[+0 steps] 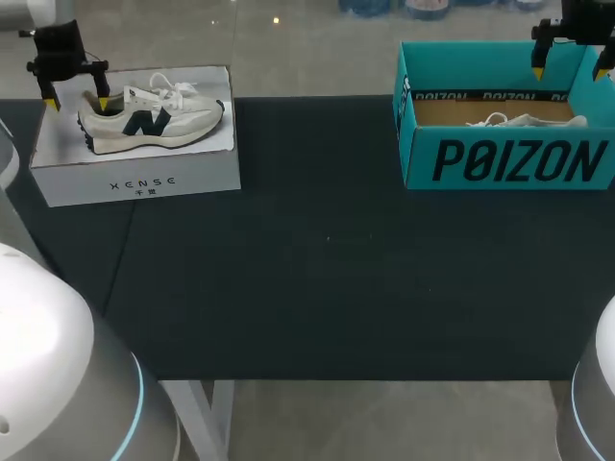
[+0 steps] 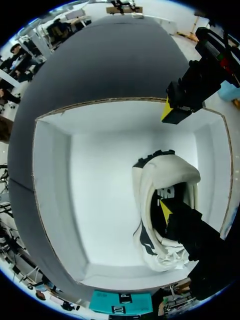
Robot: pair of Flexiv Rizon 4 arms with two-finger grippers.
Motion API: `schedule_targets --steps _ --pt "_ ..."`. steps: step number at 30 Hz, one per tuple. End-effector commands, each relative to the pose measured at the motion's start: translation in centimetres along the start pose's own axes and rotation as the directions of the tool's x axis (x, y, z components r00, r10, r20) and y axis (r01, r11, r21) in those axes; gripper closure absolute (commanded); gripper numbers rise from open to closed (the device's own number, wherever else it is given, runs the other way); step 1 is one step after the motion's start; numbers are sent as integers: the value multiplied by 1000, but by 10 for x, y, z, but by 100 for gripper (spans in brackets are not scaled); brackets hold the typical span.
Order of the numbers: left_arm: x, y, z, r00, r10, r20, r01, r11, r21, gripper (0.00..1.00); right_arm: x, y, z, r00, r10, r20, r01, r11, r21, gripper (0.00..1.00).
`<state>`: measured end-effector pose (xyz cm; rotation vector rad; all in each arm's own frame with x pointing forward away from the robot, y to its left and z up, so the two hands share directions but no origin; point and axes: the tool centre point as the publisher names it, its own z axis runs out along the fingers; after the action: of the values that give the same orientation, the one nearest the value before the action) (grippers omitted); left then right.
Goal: Take the shoe out of the shoebox, open the shoe tongue, remove and reinsert the insole, then place the shoe into the shoebox
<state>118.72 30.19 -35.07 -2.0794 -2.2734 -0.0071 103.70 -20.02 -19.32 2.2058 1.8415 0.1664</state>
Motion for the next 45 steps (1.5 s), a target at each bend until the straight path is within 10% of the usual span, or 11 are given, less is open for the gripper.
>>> schedule_targets --steps 1,4,21,33,45 --pt "0 -2 0 1000 5 -2 -5 1000 -9 21 0 0 0 1000 0 1 0 1000 0 0" --pt "0 -1 0 1000 9 -4 -9 1000 -17 57 0 0 0 1000 0 1 0 1000 0 0" --pt "-7 -5 3 999 50 -20 -51 998 -28 99 0 0 0 1000 0 1 0 1000 0 0" --pt "-7 -14 -29 998 60 -14 -61 994 -92 100 0 0 0 1000 0 1 0 1000 0 0" --pt "-18 -36 -110 1000 8 29 -2 976 -216 100 0 0 0 1000 0 1 0 1000 0 0"
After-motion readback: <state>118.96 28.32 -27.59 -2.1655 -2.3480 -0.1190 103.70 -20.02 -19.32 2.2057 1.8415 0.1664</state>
